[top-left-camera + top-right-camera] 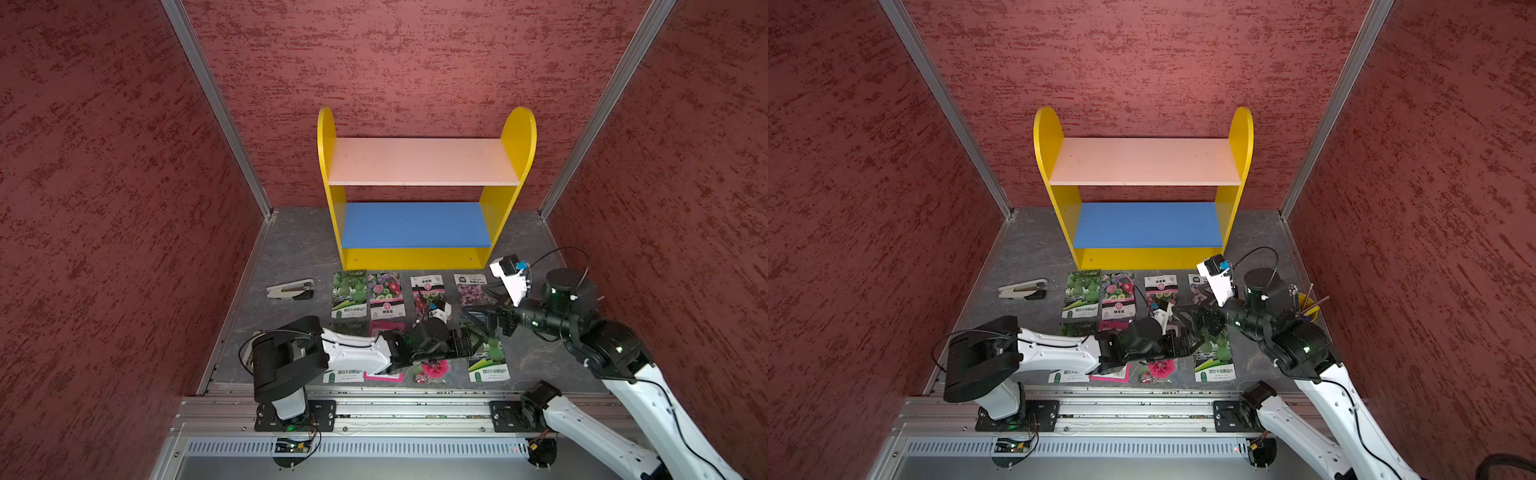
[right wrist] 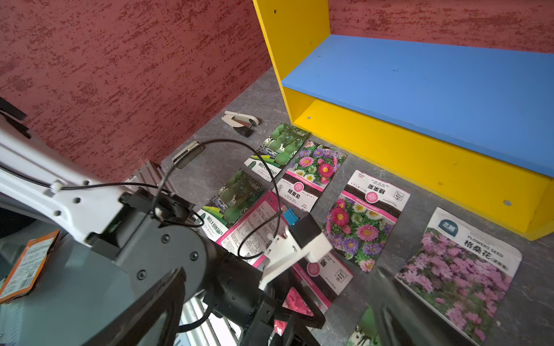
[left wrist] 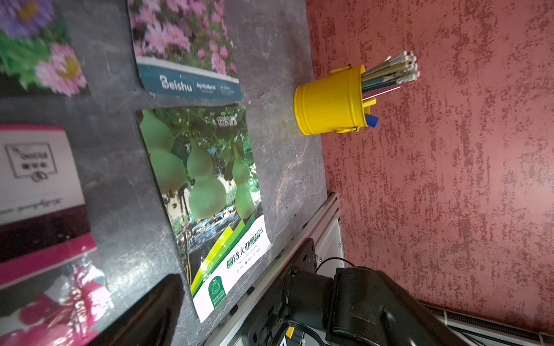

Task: Take the seed bag off the shelf
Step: Place the seed packet at the center of the board.

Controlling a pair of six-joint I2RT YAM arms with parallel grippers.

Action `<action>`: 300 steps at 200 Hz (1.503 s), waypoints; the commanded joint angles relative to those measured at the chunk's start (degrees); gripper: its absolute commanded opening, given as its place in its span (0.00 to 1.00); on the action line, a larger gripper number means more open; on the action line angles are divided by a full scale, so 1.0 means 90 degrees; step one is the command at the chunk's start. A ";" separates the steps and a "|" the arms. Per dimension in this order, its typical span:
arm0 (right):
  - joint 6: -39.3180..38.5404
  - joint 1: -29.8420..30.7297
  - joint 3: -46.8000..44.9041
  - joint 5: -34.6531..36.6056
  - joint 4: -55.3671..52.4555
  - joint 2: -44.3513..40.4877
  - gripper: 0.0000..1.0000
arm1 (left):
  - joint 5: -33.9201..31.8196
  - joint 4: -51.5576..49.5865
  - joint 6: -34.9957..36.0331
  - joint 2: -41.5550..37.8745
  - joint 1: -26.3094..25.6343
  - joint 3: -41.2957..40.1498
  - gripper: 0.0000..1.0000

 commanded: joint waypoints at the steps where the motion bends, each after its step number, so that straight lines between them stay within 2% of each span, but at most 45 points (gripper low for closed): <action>1: 0.0164 0.0009 -0.0186 0.0372 0.0702 0.0124 0.98 | -0.0142 -0.1207 0.1056 -0.0499 0.0287 0.0169 1.00; 53: 0.0255 0.0006 -0.0776 0.1071 0.1600 0.0385 0.98 | -0.0209 -0.2194 0.2464 -0.2166 0.1650 -0.0215 1.00; 96: 0.0177 0.0001 -0.1500 0.2025 0.2732 0.0548 0.98 | -0.0297 -0.3144 0.3377 -0.3414 0.3126 -0.0420 1.00; 137: -0.0116 -0.0027 -0.2105 0.3064 0.3906 0.0968 0.98 | -0.0644 -0.4010 0.4483 -0.4099 0.4455 -0.0385 1.00; 155: -0.0267 -0.0090 -0.2294 0.3513 0.4373 0.1197 0.98 | -0.0354 -0.4206 0.4869 -0.4232 0.5251 -0.0470 1.00; 193: -0.0558 -0.0480 -0.2634 0.4105 0.5205 0.1409 0.98 | 0.0032 -0.3321 0.5162 -0.4660 0.6742 -0.1323 1.00; 218: -0.0705 -0.1027 -0.2940 0.3920 0.5749 0.1460 0.98 | 0.0353 -0.2328 0.5280 -0.4632 0.7537 -0.1805 1.00; 246: -0.0673 -0.1729 -0.3111 0.3622 0.6258 0.1887 0.98 | 0.0761 -0.1559 0.5621 -0.4207 0.8185 -0.2056 1.00; 261: -0.0623 -0.2048 -0.3275 0.3476 0.6706 0.2101 0.98 | 0.1284 -0.0604 0.5859 -0.4033 0.8470 -0.2427 1.00; 300: -0.0592 -0.2747 -0.3559 0.3034 0.7481 0.2582 0.98 | 0.1471 0.0746 0.5998 -0.3721 0.8902 -0.2993 1.00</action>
